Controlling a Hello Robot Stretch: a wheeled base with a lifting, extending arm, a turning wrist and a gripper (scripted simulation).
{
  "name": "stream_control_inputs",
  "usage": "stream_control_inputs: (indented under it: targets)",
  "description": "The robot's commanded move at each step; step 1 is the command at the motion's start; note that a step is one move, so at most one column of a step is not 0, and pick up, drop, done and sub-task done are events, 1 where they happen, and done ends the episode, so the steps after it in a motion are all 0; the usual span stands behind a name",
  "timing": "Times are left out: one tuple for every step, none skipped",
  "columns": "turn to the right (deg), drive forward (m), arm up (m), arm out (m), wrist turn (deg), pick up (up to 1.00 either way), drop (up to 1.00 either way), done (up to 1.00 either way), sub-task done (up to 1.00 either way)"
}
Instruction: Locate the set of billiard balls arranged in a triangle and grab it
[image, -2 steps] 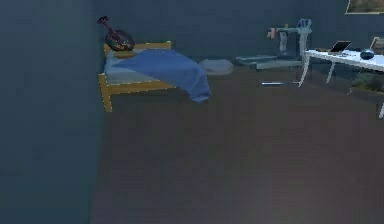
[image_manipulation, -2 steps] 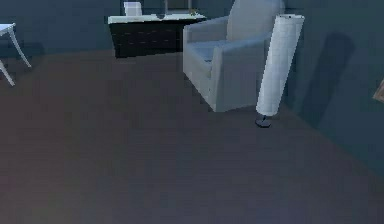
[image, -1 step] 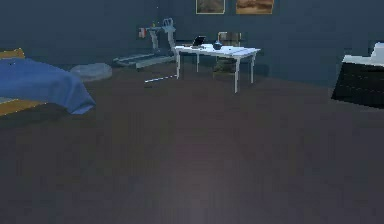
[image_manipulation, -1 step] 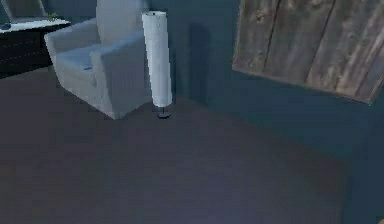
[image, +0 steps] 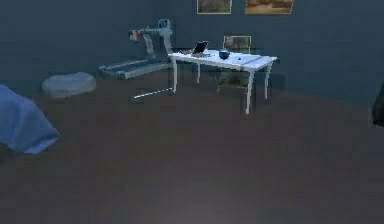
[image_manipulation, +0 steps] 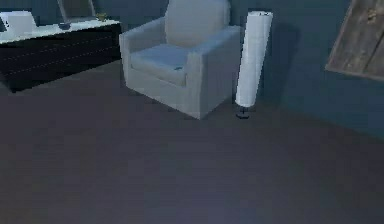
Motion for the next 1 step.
stream_control_inputs:
  targets:
    - [0.0,1.0,0.0,0.0,0.0,0.0,0.0,0.0,0.0]
